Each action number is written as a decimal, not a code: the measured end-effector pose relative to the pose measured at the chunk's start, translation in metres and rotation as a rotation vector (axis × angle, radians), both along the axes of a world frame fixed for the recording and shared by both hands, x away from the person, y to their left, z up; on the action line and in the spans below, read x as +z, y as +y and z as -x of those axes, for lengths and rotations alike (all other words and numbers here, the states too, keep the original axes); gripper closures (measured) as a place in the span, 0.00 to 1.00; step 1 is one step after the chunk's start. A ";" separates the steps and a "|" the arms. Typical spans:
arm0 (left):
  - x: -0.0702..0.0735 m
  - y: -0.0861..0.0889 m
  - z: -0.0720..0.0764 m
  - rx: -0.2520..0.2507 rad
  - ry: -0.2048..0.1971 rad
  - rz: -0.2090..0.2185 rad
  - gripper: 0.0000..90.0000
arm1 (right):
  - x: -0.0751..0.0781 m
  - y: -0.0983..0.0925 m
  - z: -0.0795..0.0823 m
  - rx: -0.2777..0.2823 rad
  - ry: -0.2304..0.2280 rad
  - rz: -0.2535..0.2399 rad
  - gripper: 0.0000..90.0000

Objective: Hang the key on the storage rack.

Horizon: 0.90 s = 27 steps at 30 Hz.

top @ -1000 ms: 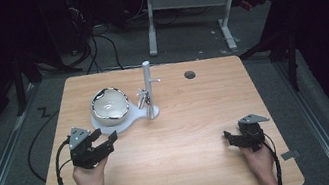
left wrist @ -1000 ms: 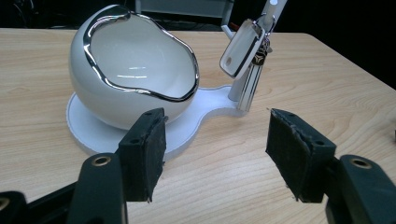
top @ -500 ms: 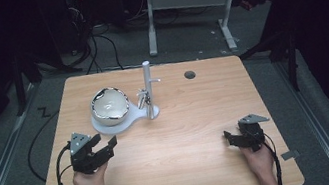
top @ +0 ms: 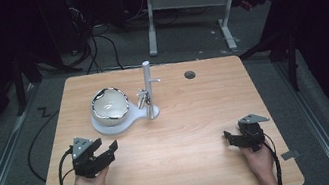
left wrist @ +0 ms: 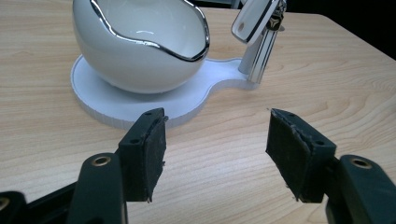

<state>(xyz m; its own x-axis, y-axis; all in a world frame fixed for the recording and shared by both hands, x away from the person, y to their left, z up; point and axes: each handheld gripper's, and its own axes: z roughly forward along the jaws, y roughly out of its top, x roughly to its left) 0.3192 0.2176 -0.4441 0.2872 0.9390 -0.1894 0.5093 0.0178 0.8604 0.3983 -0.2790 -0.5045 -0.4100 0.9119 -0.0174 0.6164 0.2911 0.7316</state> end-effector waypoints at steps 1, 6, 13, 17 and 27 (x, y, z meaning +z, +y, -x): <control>-0.001 0.000 0.000 0.001 0.002 -0.002 0.42 | 0.000 0.000 0.000 0.000 0.000 0.000 0.32; -0.008 0.001 0.001 0.010 0.011 -0.008 0.42 | 0.000 0.000 0.000 0.000 0.000 0.000 0.32; -0.017 0.004 0.002 0.030 0.020 -0.015 0.42 | 0.000 0.000 0.000 -0.001 0.000 0.000 0.32; -0.023 0.004 0.001 0.038 0.031 -0.019 0.42 | 0.000 0.000 0.000 -0.002 0.000 -0.001 0.32; -0.035 0.002 -0.002 0.053 0.061 -0.094 0.42 | 0.000 0.000 0.000 -0.002 0.000 0.000 0.32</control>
